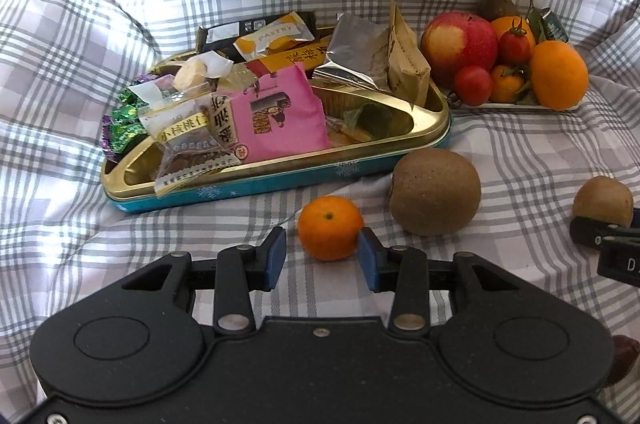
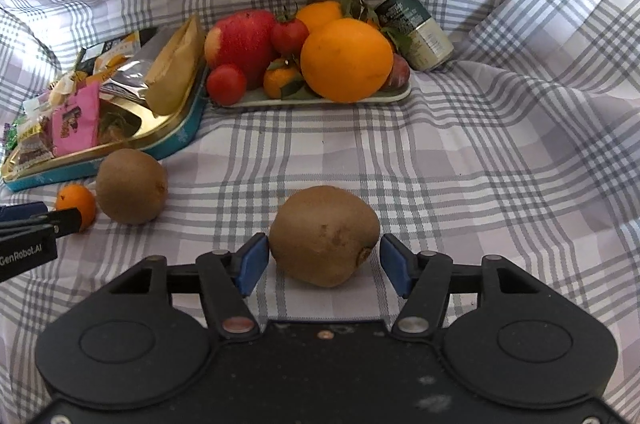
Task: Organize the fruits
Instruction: 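Grasp a mandarin with the left tool while the right tool grasps a kiwi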
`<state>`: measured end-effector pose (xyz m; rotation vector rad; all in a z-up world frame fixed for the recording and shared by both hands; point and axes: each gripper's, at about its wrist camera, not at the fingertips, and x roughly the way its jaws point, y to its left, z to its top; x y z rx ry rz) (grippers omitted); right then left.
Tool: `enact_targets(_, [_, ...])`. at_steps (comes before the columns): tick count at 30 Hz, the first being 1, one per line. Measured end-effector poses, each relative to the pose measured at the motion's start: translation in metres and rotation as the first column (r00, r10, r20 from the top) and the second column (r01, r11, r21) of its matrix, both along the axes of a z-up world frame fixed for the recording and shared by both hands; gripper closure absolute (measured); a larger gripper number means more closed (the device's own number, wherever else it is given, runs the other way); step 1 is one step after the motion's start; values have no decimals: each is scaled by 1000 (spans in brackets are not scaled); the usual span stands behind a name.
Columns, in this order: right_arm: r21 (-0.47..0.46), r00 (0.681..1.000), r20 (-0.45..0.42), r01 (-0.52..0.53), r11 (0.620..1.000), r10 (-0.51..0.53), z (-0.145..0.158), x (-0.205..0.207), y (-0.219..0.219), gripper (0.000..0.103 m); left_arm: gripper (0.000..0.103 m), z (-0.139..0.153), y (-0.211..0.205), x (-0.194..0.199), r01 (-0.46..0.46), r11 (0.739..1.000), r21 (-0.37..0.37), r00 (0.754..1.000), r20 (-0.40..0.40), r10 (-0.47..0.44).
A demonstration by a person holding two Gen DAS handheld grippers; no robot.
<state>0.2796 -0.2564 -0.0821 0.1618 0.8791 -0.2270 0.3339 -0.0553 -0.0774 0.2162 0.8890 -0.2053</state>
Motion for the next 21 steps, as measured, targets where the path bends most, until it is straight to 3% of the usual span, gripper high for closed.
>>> enact_targets(17, [-65, 1000, 16, -17, 998, 18, -10, 9, 7, 38, 50, -17, -5, 27, -34, 999, -21, 999, -8, 33])
enact_targets(21, [-87, 999, 20, -30, 996, 32, -9, 8, 9, 41, 54, -16, -5, 28, -27, 999, -28, 1000, -16, 26])
